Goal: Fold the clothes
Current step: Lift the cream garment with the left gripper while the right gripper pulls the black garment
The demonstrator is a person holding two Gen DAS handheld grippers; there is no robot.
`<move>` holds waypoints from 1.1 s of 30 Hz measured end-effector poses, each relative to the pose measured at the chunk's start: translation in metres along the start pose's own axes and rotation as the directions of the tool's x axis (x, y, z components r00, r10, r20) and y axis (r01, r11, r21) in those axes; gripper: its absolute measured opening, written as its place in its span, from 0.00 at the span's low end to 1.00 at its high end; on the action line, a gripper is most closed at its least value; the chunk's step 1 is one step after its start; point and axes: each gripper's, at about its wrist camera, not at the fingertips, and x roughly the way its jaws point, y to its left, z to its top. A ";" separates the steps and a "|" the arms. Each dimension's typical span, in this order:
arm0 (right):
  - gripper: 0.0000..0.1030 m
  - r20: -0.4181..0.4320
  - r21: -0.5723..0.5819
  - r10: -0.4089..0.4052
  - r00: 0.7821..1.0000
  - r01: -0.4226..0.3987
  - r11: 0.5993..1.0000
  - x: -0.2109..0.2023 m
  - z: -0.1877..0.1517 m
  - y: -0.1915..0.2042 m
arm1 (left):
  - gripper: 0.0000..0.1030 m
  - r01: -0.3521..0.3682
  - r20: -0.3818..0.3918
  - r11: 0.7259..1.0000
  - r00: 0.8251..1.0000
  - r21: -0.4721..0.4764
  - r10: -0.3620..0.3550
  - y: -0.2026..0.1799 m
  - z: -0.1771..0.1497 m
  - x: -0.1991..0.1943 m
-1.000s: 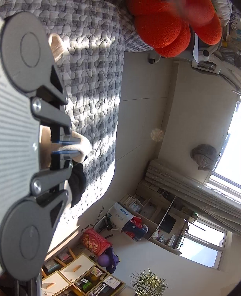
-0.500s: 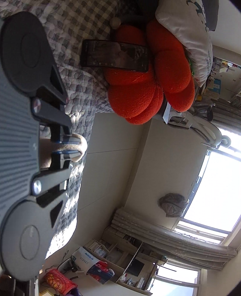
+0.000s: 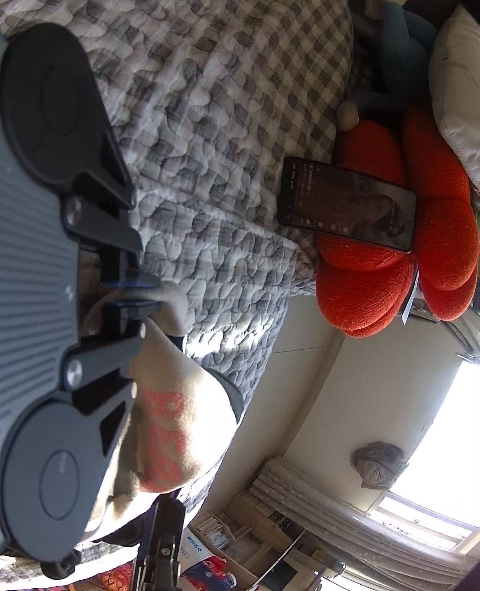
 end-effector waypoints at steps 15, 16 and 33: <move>0.62 -0.035 -0.009 -0.168 0.985 0.168 0.986 0.026 -0.005 -0.053 | 0.06 0.007 -0.010 0.999 1.000 -0.043 -0.008 0.005 -0.003 0.004; 0.62 -0.040 -0.030 -0.174 0.984 0.173 0.984 0.030 -0.007 -0.051 | 0.07 0.006 -0.010 0.999 1.000 -0.042 -0.007 0.005 -0.003 0.004; 0.03 0.108 -0.012 -0.376 0.920 0.380 0.925 -0.020 0.015 -0.075 | 0.07 0.112 -0.027 0.993 0.993 -0.045 -0.113 -0.011 0.001 0.002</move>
